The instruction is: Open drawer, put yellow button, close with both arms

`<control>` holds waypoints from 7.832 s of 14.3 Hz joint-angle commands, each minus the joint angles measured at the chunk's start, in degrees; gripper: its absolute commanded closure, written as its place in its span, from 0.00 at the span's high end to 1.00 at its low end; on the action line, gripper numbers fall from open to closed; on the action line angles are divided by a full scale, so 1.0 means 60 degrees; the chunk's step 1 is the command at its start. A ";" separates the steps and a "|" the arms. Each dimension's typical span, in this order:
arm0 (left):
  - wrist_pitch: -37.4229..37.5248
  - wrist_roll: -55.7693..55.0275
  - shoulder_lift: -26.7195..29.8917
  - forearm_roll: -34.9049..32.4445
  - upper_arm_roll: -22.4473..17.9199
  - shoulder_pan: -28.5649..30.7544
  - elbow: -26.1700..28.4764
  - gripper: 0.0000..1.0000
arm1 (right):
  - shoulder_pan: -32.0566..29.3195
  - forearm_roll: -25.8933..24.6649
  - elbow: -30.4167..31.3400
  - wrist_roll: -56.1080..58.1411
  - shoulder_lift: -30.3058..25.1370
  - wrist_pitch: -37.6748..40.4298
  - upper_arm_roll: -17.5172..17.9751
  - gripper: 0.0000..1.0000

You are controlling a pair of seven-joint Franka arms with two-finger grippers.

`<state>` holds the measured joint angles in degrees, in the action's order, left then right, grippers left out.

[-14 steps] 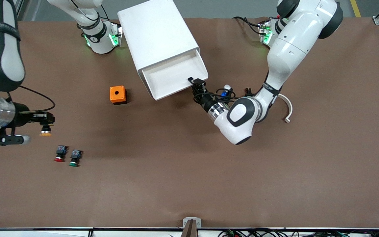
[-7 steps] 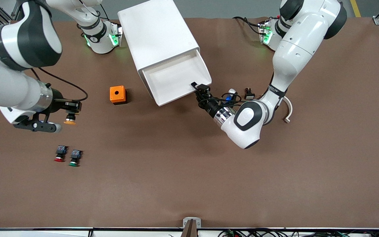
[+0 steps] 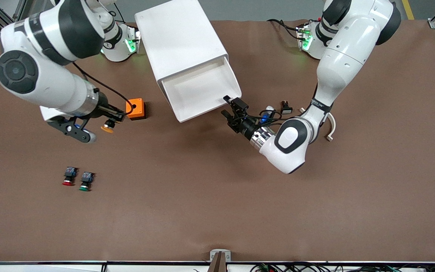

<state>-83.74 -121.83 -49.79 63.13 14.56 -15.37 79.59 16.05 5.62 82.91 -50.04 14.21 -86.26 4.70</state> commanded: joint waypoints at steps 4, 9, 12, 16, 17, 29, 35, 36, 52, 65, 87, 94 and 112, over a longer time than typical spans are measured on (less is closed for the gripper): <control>0.0758 0.2971 0.0006 0.0318 0.0004 0.0232 -0.0827 1.00 | 0.1262 0.0265 -0.0078 -0.3006 -0.0097 -0.0870 -0.0095 0.00; 0.0949 0.6030 0.0342 -0.1261 0.0019 0.0291 -0.1677 1.00 | 0.2127 0.0250 0.0229 -0.5058 -0.0083 -0.1485 -0.0095 0.00; 0.0876 0.8550 0.0986 -0.2301 0.0004 0.0496 -0.1677 1.00 | 0.2786 0.0192 0.0580 -0.6362 -0.0083 -0.2013 -0.0109 0.00; 0.0015 1.0064 0.2054 -0.4218 -0.0025 0.0453 -0.1648 1.00 | 0.3636 -0.0012 0.1239 -0.7667 -0.0083 -0.2906 -0.0109 0.00; -0.0336 1.0254 0.2275 -0.4934 0.0033 0.0394 -0.1633 1.00 | 0.3885 -0.0332 0.1473 -0.8061 -0.0083 -0.3126 -0.0109 0.00; -0.2272 0.9805 0.2614 -0.9217 0.0092 -0.0792 -0.1546 1.00 | 0.5366 -0.1698 0.2486 -1.0598 0.0152 -0.4577 -0.0109 0.00; -0.2962 0.8692 0.2556 -1.0009 0.0107 -0.1159 -0.1487 1.00 | 0.5484 -0.1727 0.2793 -1.0863 0.0196 -0.5076 -0.0109 0.02; -0.3020 0.8327 0.2541 -1.0024 0.0092 -0.1203 -0.1472 1.00 | 0.5527 -0.1814 0.2866 -1.0863 0.0196 -0.5076 -0.0109 0.10; -0.3050 0.7825 0.2394 -1.0229 0.0122 -0.2022 -0.1150 1.00 | 0.3597 -0.1582 0.1520 -0.7997 -0.0111 -0.3070 -0.0168 1.00; -0.3826 0.8733 0.2160 -1.0551 0.0121 -0.2814 -0.0886 1.00 | -0.0694 -0.0629 0.1036 0.2825 -0.0581 -0.0403 -0.0197 1.00; -0.3738 0.8704 0.2116 -0.8122 0.0253 -0.4572 -0.0140 1.00 | -0.4419 -0.0980 0.1329 0.9527 -0.2280 -0.0623 -0.0197 1.00; -0.3738 0.8704 0.2101 -0.6717 0.0253 -0.4514 0.0065 1.00 | -0.4346 -0.1200 0.1023 0.9469 -0.2236 -0.0492 -0.0124 1.00; -0.3753 0.9009 0.3007 -0.7005 0.0034 -0.3476 0.0066 1.00 | -0.3135 -0.1185 0.0772 0.9484 -0.2207 -0.0081 -0.1100 1.00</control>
<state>-106.32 -69.42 -35.47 22.98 14.79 -38.28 78.98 -7.58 -0.85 87.70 6.72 1.59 -86.86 2.38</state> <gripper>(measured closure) 0.000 0.000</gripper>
